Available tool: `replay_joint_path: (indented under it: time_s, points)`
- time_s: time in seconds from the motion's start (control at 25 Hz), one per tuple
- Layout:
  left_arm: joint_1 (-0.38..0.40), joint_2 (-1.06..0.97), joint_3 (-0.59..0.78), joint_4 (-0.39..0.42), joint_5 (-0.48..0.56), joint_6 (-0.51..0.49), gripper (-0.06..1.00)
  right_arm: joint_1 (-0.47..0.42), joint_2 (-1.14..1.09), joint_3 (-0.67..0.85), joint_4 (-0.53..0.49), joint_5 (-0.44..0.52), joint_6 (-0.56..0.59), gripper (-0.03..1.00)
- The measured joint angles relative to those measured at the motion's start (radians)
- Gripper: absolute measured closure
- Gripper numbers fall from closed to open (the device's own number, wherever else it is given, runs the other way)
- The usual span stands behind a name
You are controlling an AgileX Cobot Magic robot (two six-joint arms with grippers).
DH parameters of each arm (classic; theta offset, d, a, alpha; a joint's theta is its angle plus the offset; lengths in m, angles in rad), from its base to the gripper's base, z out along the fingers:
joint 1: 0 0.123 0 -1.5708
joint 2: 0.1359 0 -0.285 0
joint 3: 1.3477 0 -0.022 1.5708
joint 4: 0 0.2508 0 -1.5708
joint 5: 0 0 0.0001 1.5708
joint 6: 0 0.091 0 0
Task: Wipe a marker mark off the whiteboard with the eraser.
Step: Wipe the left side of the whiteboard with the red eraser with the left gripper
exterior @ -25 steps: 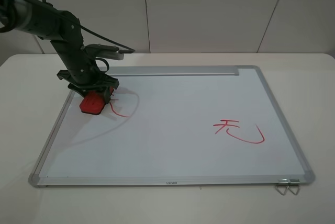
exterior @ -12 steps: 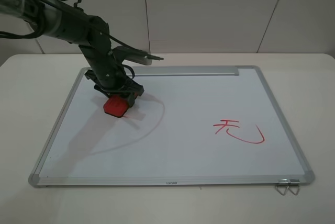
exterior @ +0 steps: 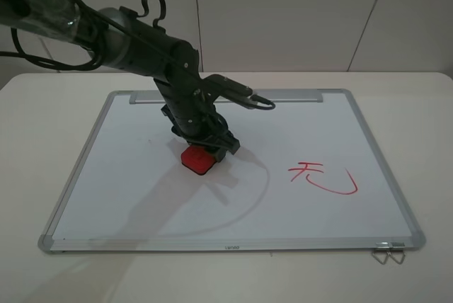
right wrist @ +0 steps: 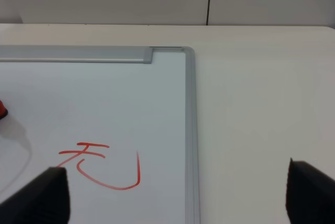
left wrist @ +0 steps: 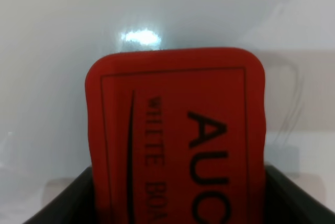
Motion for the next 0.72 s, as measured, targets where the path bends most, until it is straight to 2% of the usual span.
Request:
replay_joint_path:
  time_s: [0.28, 0.72]
  points:
    - [0.063, 0.0, 0.0, -0.033, 0.01, 0.0, 0.37, 0.0, 0.0, 0.0, 0.0, 0.0, 0.0, 0.26]
    - [0.327, 0.0, -0.002, 0.005, 0.039, 0.0, 0.37, 0.0, 0.0, 0.0, 0.0, 0.0, 0.0, 0.26]
